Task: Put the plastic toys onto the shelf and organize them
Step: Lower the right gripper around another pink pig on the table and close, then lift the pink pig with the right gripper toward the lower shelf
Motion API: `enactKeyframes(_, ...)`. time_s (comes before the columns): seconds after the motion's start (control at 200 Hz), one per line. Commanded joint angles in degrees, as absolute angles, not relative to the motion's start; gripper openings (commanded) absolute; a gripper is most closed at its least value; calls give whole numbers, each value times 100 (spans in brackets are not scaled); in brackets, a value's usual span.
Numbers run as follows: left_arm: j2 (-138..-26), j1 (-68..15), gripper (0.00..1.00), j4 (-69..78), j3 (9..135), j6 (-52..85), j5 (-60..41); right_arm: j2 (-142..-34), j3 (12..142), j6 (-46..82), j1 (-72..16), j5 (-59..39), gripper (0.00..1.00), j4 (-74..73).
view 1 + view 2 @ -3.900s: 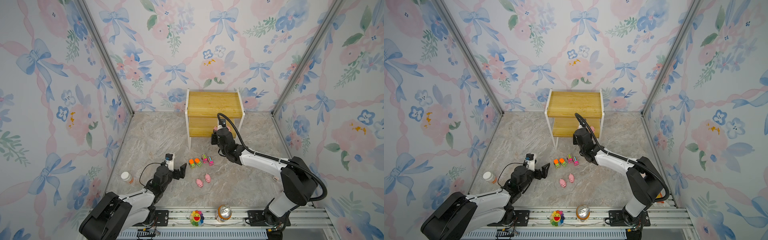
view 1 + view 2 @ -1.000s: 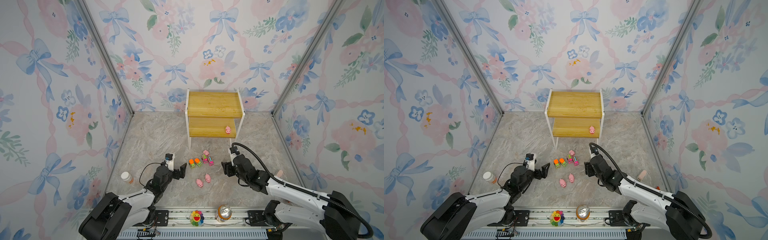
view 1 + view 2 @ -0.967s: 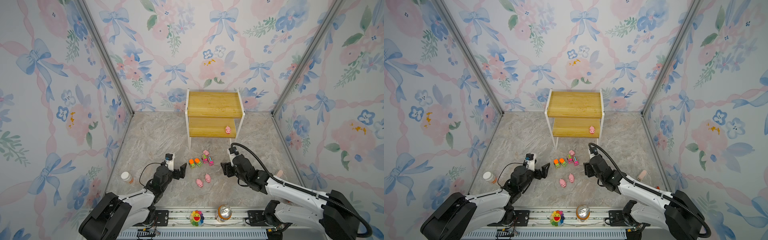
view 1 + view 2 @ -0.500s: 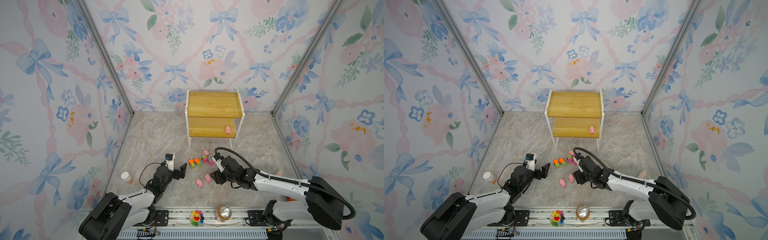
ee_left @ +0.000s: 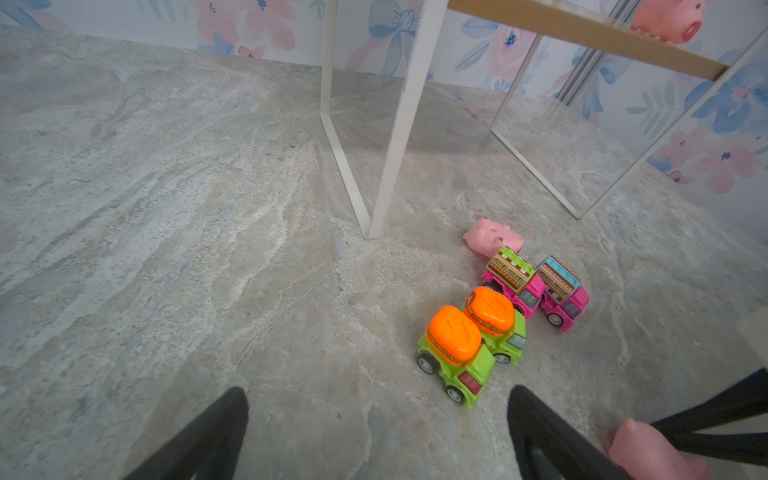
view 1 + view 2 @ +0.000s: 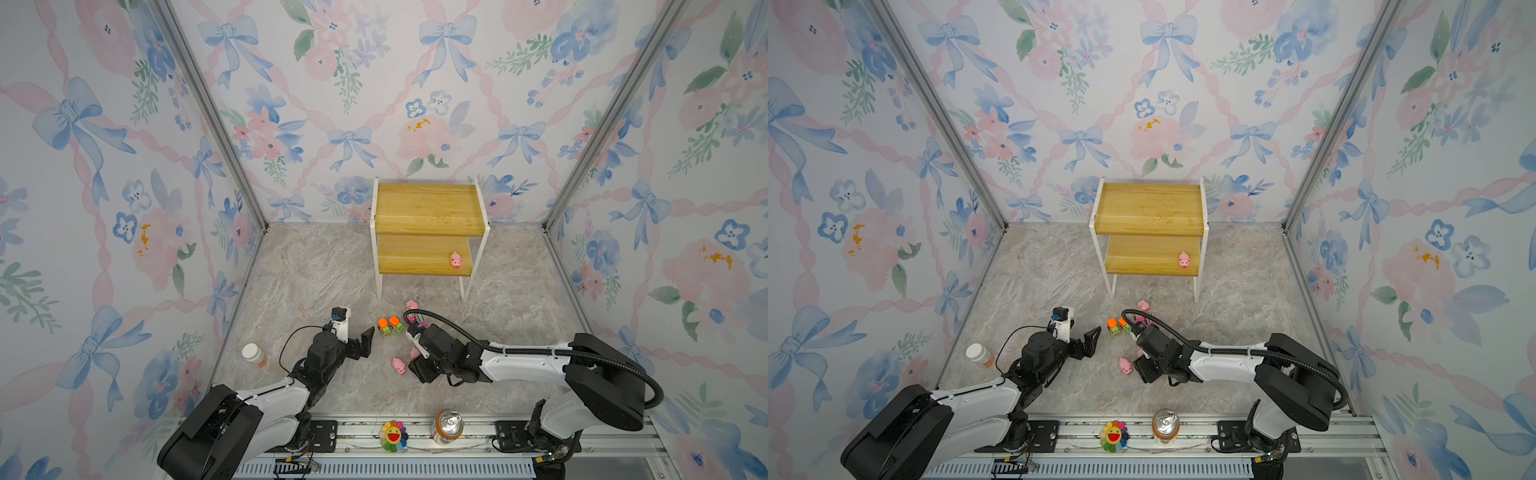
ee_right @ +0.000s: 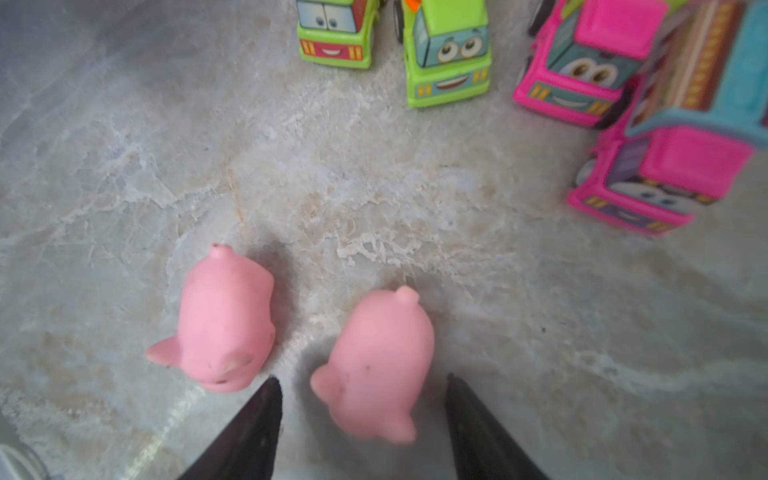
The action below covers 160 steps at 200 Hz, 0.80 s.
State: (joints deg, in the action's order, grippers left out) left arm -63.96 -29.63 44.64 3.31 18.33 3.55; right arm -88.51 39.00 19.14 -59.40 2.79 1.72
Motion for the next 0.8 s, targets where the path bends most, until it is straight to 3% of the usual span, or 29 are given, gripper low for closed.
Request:
enactKeyframes(0.0,-6450,-2988,98,4434,339,1875,316,-8964,4030,2013,-6003,463,63,37)
enactKeyframes(0.38,-6427,-2988,98,4430,317,1854,354,-8936,3835,2074,-5985,572,35,-281)
enactKeyframes(0.795,-6441,-2988,98,4431,325,1863,368,-8198,3558,2070,-5961,516,26,-367)
